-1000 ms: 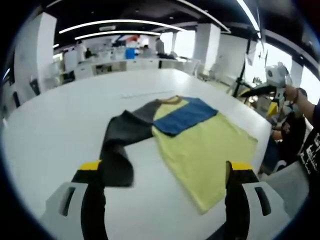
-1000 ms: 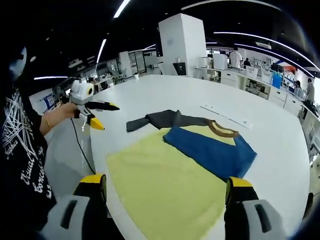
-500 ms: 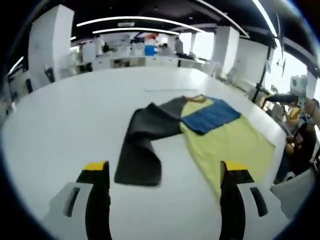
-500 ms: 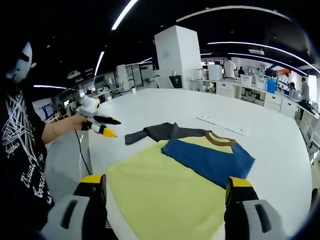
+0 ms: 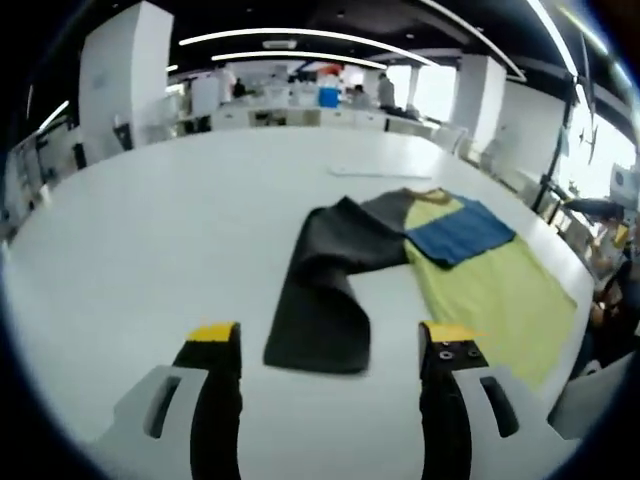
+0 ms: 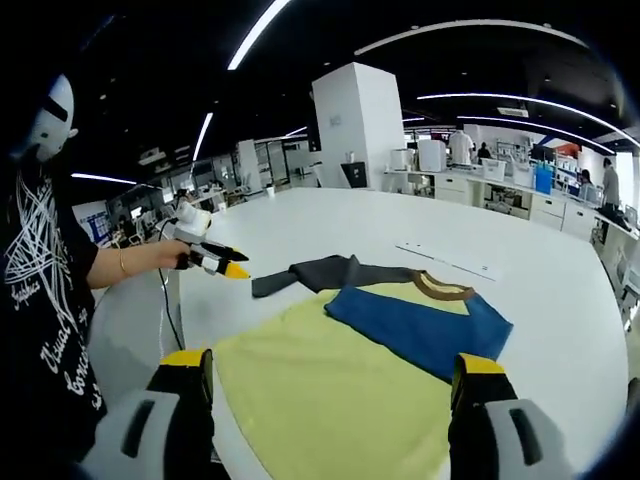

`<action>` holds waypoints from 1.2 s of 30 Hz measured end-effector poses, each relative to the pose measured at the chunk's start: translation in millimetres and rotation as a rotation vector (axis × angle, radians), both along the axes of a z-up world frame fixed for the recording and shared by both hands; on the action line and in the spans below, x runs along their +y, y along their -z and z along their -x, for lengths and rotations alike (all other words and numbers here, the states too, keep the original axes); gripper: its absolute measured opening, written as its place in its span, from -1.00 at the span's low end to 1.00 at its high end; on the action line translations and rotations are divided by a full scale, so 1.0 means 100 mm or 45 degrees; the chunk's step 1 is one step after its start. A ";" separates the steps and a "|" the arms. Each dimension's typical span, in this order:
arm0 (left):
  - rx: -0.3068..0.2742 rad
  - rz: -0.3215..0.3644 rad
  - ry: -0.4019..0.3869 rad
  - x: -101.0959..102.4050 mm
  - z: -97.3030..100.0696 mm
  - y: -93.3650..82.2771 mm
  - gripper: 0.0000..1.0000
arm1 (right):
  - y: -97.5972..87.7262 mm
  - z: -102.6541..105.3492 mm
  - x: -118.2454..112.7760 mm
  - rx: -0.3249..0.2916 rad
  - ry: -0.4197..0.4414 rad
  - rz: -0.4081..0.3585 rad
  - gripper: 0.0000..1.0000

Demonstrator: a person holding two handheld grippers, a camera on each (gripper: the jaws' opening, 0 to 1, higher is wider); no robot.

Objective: Fold the garment on the visible template until the final outline fits inside the template.

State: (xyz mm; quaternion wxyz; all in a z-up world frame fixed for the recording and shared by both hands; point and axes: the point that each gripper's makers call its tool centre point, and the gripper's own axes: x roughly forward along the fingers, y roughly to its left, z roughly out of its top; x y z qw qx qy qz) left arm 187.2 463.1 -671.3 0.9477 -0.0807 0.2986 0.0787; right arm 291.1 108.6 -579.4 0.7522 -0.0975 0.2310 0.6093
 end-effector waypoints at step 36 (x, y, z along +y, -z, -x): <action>0.191 -0.043 -0.107 0.25 0.04 0.56 -0.63 | 0.12 0.00 -0.22 -0.003 0.065 0.099 0.99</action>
